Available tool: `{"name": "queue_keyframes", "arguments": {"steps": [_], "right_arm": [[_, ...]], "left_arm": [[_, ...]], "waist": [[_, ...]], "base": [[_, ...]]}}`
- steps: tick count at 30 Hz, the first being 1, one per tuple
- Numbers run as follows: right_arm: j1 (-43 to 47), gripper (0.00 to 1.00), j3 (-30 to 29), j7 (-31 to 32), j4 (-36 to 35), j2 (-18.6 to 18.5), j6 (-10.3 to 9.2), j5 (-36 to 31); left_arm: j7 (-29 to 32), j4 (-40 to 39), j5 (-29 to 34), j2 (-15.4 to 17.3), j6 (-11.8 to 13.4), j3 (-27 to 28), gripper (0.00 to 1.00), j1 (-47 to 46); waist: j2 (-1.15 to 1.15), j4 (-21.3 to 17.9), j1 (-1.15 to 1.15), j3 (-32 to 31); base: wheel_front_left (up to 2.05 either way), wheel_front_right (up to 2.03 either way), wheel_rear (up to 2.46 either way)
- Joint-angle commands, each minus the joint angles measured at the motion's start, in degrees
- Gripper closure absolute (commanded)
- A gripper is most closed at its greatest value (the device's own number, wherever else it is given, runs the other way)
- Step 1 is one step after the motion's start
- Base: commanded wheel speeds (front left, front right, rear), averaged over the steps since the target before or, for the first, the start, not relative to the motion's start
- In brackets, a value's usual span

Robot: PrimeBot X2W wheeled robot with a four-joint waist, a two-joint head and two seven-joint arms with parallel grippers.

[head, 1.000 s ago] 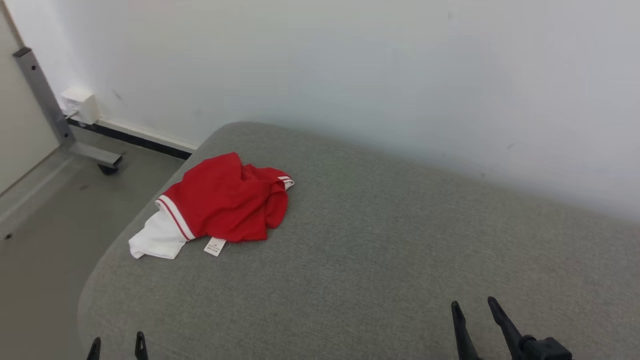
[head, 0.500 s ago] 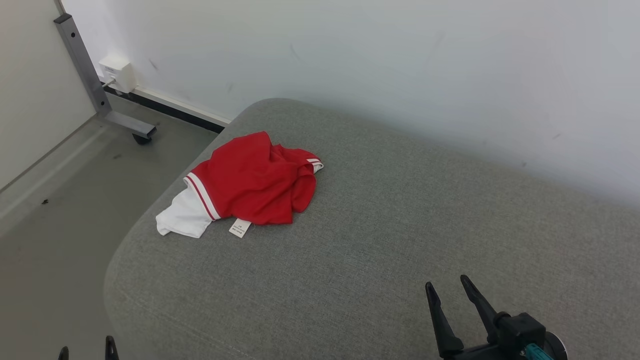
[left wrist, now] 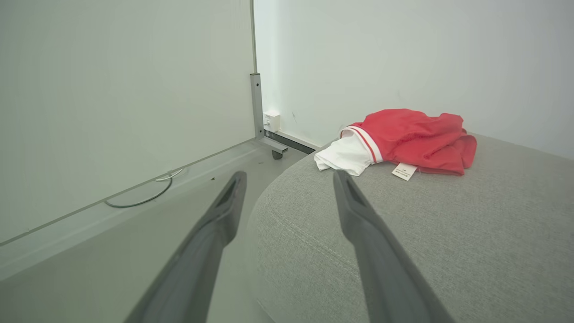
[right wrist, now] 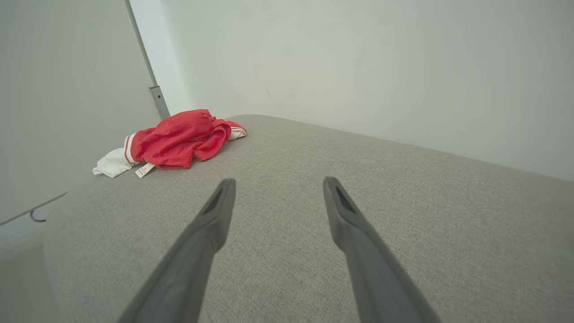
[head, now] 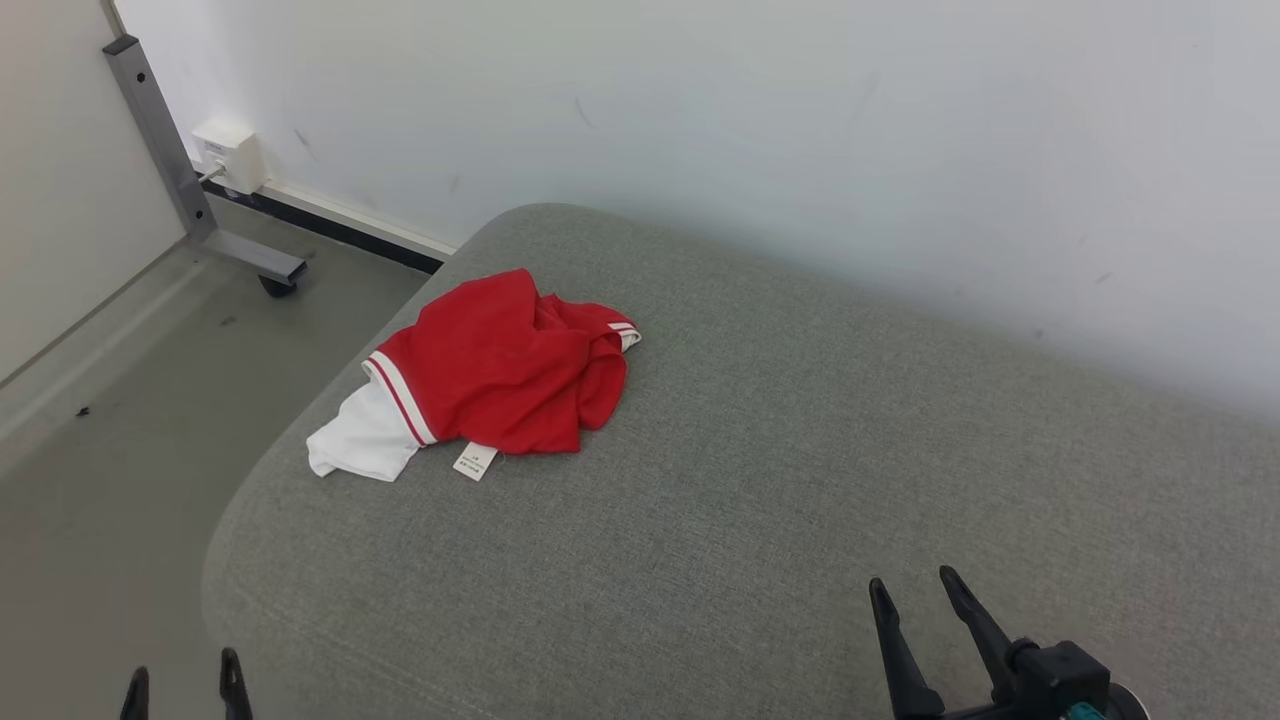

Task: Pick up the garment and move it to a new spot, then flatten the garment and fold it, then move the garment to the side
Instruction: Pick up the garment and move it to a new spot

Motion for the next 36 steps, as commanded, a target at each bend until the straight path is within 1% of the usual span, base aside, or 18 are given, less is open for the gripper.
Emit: {"name": "queue_keyframes", "arguments": {"steps": [1, 3, 6, 8, 11, 13, 16, 17, 18, 22, 24, 28, 31, 32, 34, 35, 36], "right_arm": [[0.9, 0.0, -0.4, 0.0, -0.4, -0.2, -0.16, -0.3], [1.6, 0.0, -0.9, 0.0, -0.8, -0.2, -0.16, -0.7], [3.0, 0.0, -2.0, 0.0, -1.5, -0.3, -0.16, -1.2], [4.1, 0.0, -2.7, 0.0, -2.1, -0.4, -0.16, -1.5], [3.5, 0.0, -2.0, 0.2, -3.3, -1.3, -0.15, -2.5], [2.8, 0.0, -0.5, 0.8, -4.1, -2.2, -0.16, -3.0], [0.8, 0.0, 1.9, 2.1, -6.1, -4.0, -0.16, -3.5], [0.8, 0.0, 1.9, 2.1, -6.1, -4.0, -0.16, -3.5], [0.1, 0.0, 2.6, 2.6, -6.9, -4.7, -0.16, -3.6], [-2.9, 0.0, 4.8, 4.1, -9.5, -6.8, -0.16, -3.4], [-4.6, 0.0, 5.6, 4.7, -10.7, -7.5, -0.16, -3.3], [-6.9, 0.0, 5.7, 5.1, -12.4, -8.0, -0.16, -3.3], [-8.0, 0.0, 5.7, 5.0, -13.2, -7.9, -0.16, -3.7], [-8.4, 0.0, 5.9, 4.9, -13.4, -7.8, -0.16, -3.8], [-9.0, 0.0, 6.0, 4.7, -13.7, -7.6, -0.16, -4.0], [-9.2, 0.0, 6.1, 4.6, -13.8, -7.5, -0.16, -4.2], [-9.6, 0.0, 6.2, 4.4, -13.9, -7.2, -0.16, -4.2]], "left_arm": [[-0.2, 0.6, 0.6, 0.5, -0.5, -0.2, 0.0, -1.6], [-0.2, 1.7, 0.8, 1.5, -1.2, -0.6, 0.0, -3.8], [-0.2, 2.4, 2.0, 0.9, -1.0, -2.9, 0.0, -6.1], [-0.2, 4.6, 0.9, 2.3, -1.6, -3.1, 0.0, -9.7], [0.7, 8.6, -1.2, 3.0, -1.6, -2.1, 0.0, -14.4], [2.4, 10.4, -2.6, 3.9, -1.5, -1.2, 0.0, -18.2], [4.6, 11.7, -3.9, 5.5, -1.8, -0.9, 0.0, -23.1], [4.6, 11.7, -3.9, 5.5, -1.8, -0.9, 0.0, -23.1], [5.4, 11.9, -4.5, 5.9, -2.0, -0.9, 0.0, -24.6], [11.1, 14.0, -8.6, 7.8, -2.8, -1.2, 0.0, -30.9], [14.9, 15.2, -11.8, 8.7, -2.8, -0.7, 0.0, -34.1], [23.1, 17.0, -18.1, 10.4, -3.2, -0.3, 0.0, -40.2], [28.6, 18.6, -23.0, 11.4, -3.2, 1.6, 0.0, -44.5], [30.3, 19.0, -24.1, 11.8, -3.1, 2.0, 0.0, -45.7], [34.3, 20.3, -25.9, 12.1, -2.0, 2.7, 0.0, -47.8], [36.7, 20.9, -26.6, 12.4, -1.7, 2.6, 0.0, -48.6], [40.5, 21.3, -27.6, 13.2, -0.6, 2.6, 0.0, -50.1]], "waist": [[0.0, -0.1, 0.0, 0.0], [0.0, 0.0, 0.0, 0.0], [0.0, 0.2, 0.0, 0.3], [0.0, 0.3, 0.0, 0.5], [0.0, -1.7, 0.0, 3.3], [0.0, -3.6, 0.0, 5.2], [0.0, -6.7, 0.0, 9.0], [0.0, -6.7, 0.0, 9.0], [0.0, -7.7, 0.0, 10.5], [0.0, -11.2, 0.0, 15.9], [0.0, -12.8, 0.0, 18.6], [0.0, -15.0, 0.0, 23.0], [0.0, -16.0, 0.0, 25.4], [0.0, -16.4, 0.0, 26.1], [0.0, -16.9, 0.0, 27.4], [0.0, -17.1, 0.0, 27.8], [0.0, -17.7, 0.0, 28.6]], "base": [[0.0, 0.0, 0.0], [0.0, 0.0, 0.0], [0.0, 0.0, 0.0], [0.0, 0.0, 0.0], [0.0, 0.0, 0.0], [0.0, 0.0, 0.0], [0.0, 0.0, 0.0], [0.0, 0.0, 0.0], [0.0, 0.0, 0.0], [0.0, 0.0, 0.0], [0.0, 0.0, 0.0], [0.0, 0.0, 0.0], [0.0, 0.0, 0.0], [0.0, 0.0, 0.0], [0.0, 0.0, 0.0], [0.0, 0.0, 0.0], [0.0, 0.0, 0.0]]}}
